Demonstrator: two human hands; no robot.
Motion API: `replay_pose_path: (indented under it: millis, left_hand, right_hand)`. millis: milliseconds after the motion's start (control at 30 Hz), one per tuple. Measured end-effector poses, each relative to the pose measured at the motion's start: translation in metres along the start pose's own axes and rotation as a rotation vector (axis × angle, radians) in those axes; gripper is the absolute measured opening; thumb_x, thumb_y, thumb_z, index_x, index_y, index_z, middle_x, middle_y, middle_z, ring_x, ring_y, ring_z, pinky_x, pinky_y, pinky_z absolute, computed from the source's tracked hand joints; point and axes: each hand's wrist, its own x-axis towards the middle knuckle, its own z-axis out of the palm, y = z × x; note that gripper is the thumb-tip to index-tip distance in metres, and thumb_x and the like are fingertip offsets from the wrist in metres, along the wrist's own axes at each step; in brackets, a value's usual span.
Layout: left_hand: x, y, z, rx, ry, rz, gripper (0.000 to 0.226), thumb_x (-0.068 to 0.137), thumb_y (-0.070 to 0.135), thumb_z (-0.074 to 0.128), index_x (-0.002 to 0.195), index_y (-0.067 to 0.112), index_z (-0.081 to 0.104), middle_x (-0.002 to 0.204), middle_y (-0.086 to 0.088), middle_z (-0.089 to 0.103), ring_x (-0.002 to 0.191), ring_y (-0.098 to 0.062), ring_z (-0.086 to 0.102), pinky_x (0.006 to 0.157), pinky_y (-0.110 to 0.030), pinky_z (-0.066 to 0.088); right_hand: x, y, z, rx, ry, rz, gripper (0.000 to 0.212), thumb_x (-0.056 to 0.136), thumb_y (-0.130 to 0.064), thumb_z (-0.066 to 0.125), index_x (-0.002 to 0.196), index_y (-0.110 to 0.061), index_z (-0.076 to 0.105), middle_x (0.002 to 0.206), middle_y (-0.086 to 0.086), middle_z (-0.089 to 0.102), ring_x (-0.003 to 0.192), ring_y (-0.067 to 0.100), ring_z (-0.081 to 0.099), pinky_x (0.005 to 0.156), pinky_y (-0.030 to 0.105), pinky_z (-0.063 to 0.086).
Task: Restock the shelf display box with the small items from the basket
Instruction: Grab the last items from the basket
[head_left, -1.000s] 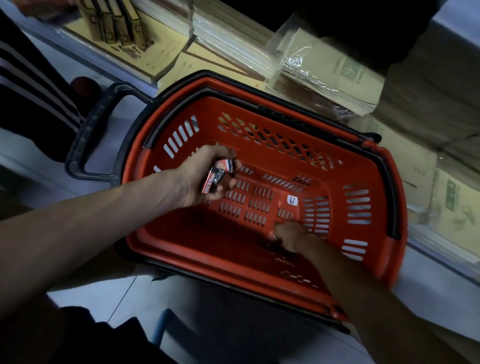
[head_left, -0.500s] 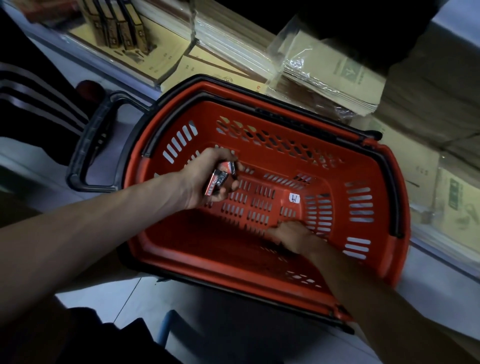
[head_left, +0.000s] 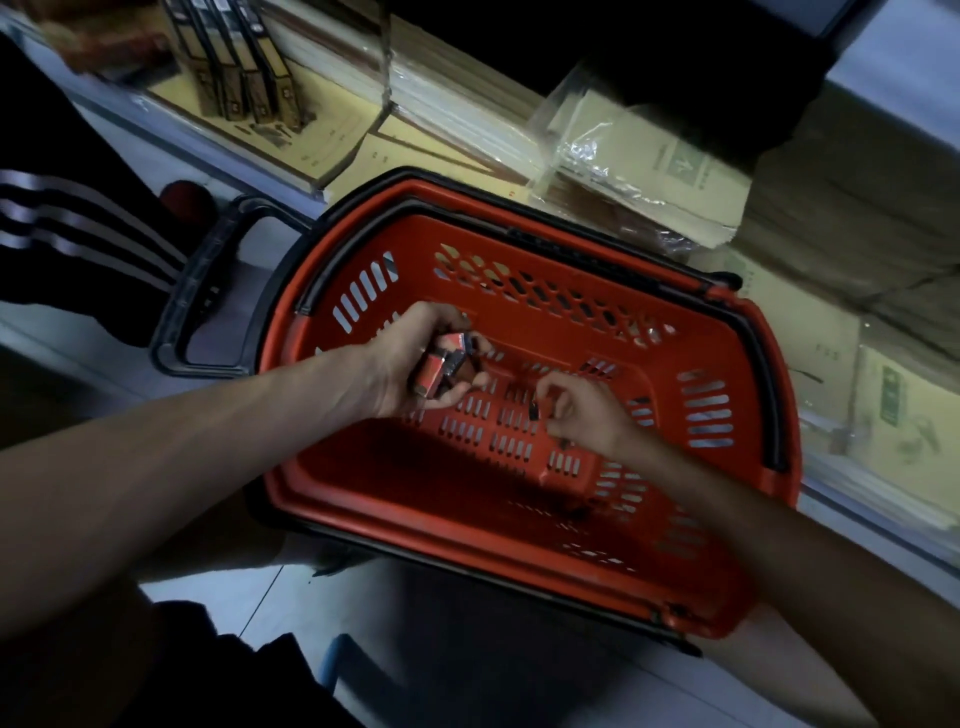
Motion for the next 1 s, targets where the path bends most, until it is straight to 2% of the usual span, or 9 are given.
replay_pose_path:
  millis: [133, 267, 433, 567, 700, 833, 900, 1000]
  left_hand:
    - [-0.005, 0.002, 0.008, 0.012, -0.038, -0.019, 0.028, 0.093, 0.029, 0.051, 0.096, 0.015, 0.075, 0.087, -0.006, 0.072, 0.07, -0.018, 0.07, 0.053, -0.023, 0.055]
    - [-0.007, 0.007, 0.025, -0.013, -0.052, 0.013, 0.033, 0.094, 0.027, 0.047, 0.113, 0.018, 0.073, 0.081, -0.004, 0.071, 0.065, -0.017, 0.069, 0.054, -0.022, 0.053]
    - [-0.014, 0.009, 0.068, -0.044, -0.116, 0.051, 0.025, 0.093, 0.029, 0.049, 0.084, 0.015, 0.069, 0.076, -0.005, 0.071, 0.062, -0.018, 0.068, 0.055, -0.021, 0.052]
    - [-0.031, 0.012, 0.099, -0.107, -0.204, 0.091, 0.031, 0.092, 0.035, 0.049, 0.08, 0.016, 0.07, 0.07, -0.004, 0.07, 0.06, -0.018, 0.068, 0.057, -0.025, 0.056]
    - [-0.042, 0.013, 0.112, -0.202, -0.193, 0.111, 0.035, 0.09, 0.046, 0.052, 0.081, 0.018, 0.072, 0.073, -0.001, 0.07, 0.058, -0.015, 0.067, 0.058, -0.027, 0.058]
    - [-0.044, 0.015, 0.11, -0.263, -0.184, 0.112, 0.045, 0.086, 0.06, 0.06, 0.075, 0.02, 0.077, 0.081, 0.002, 0.073, 0.066, -0.014, 0.07, 0.061, -0.026, 0.058]
    - [-0.043, 0.02, 0.106, -0.291, -0.19, 0.123, 0.051, 0.084, 0.068, 0.063, 0.076, 0.02, 0.079, 0.086, 0.002, 0.074, 0.075, -0.014, 0.071, 0.065, -0.027, 0.059]
    - [-0.043, 0.03, 0.103, -0.303, -0.211, 0.141, 0.052, 0.083, 0.068, 0.066, 0.083, 0.019, 0.082, 0.094, 0.003, 0.076, 0.082, -0.012, 0.071, 0.071, -0.028, 0.058]
  right_hand:
    - [-0.019, -0.046, -0.044, 0.084, 0.048, -0.125, 0.039, 0.075, -0.006, 0.082, 0.1, -0.031, 0.065, 0.07, 0.002, 0.069, 0.065, 0.023, 0.07, 0.064, 0.041, 0.059]
    - [-0.042, -0.09, -0.097, 0.088, 0.127, -0.25, 0.04, 0.075, -0.007, 0.08, 0.101, -0.034, 0.066, 0.071, -0.001, 0.068, 0.068, 0.014, 0.069, 0.069, 0.033, 0.057]
    - [-0.077, -0.131, -0.145, 0.172, 0.248, -0.384, 0.038, 0.077, -0.001, 0.077, 0.103, -0.026, 0.066, 0.076, 0.0, 0.066, 0.07, 0.011, 0.066, 0.07, 0.024, 0.055]
    - [-0.102, -0.141, -0.157, 0.161, 0.322, -0.419, 0.036, 0.08, -0.003, 0.077, 0.105, -0.027, 0.067, 0.079, -0.001, 0.066, 0.07, 0.007, 0.064, 0.07, 0.016, 0.05]
    - [-0.102, -0.14, -0.153, 0.108, 0.383, -0.401, 0.033, 0.082, -0.01, 0.073, 0.105, -0.034, 0.068, 0.076, 0.0, 0.063, 0.068, 0.008, 0.061, 0.067, 0.028, 0.054]
    - [-0.089, -0.148, -0.149, 0.084, 0.368, -0.362, 0.035, 0.089, -0.009, 0.065, 0.111, -0.036, 0.068, 0.07, -0.005, 0.058, 0.061, 0.007, 0.054, 0.062, 0.039, 0.051]
    - [-0.088, -0.151, -0.148, 0.065, 0.388, -0.357, 0.038, 0.093, -0.011, 0.061, 0.119, -0.037, 0.067, 0.076, -0.009, 0.059, 0.067, 0.005, 0.055, 0.062, 0.032, 0.049]
    - [-0.091, -0.151, -0.152, 0.073, 0.472, -0.339, 0.046, 0.095, -0.016, 0.061, 0.133, -0.041, 0.063, 0.09, -0.01, 0.062, 0.082, 0.002, 0.059, 0.071, 0.016, 0.047]
